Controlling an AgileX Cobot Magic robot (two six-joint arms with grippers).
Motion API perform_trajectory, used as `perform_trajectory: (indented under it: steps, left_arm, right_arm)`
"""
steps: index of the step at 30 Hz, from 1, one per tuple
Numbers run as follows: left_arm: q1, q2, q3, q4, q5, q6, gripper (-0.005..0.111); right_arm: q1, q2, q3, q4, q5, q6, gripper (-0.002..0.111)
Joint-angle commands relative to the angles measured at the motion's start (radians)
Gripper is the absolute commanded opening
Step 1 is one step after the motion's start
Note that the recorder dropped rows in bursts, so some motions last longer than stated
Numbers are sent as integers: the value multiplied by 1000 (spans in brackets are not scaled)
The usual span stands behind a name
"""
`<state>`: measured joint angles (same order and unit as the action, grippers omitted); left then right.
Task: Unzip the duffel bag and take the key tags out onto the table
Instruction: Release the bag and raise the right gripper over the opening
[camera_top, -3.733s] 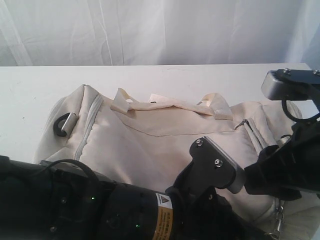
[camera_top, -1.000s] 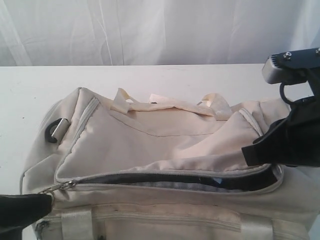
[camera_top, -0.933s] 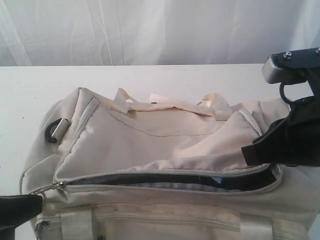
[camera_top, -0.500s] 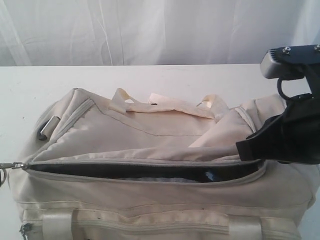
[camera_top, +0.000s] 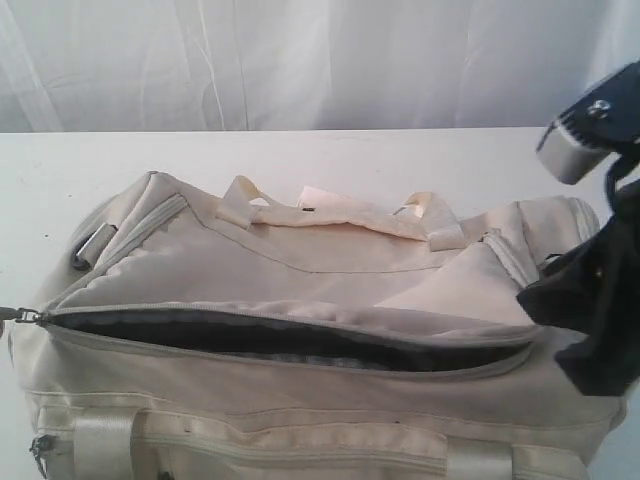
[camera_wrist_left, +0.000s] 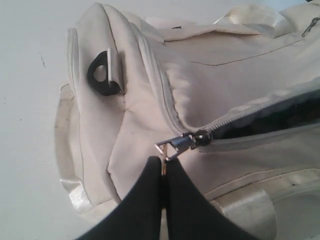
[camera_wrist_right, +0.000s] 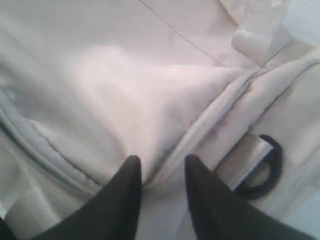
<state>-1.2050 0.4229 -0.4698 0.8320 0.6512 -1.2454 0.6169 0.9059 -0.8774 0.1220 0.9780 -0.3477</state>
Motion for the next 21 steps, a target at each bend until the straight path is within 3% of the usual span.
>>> perform_trajectory:
  steps: [1,3,9,15,21]
  left_arm:
    - [7,-15,-12,65,39,58,0]
    - [7,-15,-12,65,22,81,0]
    - [7,-15,-12,62,-76,129,0]
    - [7,-15,-12,58,-146,204,0]
    - [7,-15,-12,58,-144,207,0]
  right_arm:
    - [-10,-60,-42,66,-27,-154,64]
    - [-8,-68,-52,211,-62,-263,72]
    - [-8,-4,-52,616,-83,-690,64]
    - [73,143,-52,648,-137,-832,63]
    - [275,310,-52,658,-455,-929,63]
